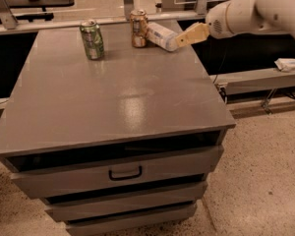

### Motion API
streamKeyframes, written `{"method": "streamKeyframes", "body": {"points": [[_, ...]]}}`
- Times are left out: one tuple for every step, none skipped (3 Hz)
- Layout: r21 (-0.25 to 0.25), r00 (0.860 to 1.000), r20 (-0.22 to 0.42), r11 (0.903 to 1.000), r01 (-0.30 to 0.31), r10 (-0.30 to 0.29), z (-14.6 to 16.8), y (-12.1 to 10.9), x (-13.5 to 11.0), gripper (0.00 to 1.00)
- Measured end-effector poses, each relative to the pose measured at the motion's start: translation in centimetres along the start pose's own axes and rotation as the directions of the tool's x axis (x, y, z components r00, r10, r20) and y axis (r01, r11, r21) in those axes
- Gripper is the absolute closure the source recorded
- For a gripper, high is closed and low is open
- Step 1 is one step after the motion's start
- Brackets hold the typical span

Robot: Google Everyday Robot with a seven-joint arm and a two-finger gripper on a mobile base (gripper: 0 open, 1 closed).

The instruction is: Move blue plastic bottle near orange can

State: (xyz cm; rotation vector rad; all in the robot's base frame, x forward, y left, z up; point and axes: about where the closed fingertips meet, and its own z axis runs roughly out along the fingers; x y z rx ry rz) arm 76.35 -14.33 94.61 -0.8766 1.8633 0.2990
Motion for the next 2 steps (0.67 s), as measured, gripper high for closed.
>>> {"method": "streamKeyframes", "body": {"points": [[-0.024, 0.994, 0.065, 0.9954, 0.092, -0.091, -7.3, 1.0, -0.4, 0.00], [-0.016, 0.987, 0.060, 0.9890, 0.147, -0.146, -9.0, 0.6, 0.7, 0.00]]}}
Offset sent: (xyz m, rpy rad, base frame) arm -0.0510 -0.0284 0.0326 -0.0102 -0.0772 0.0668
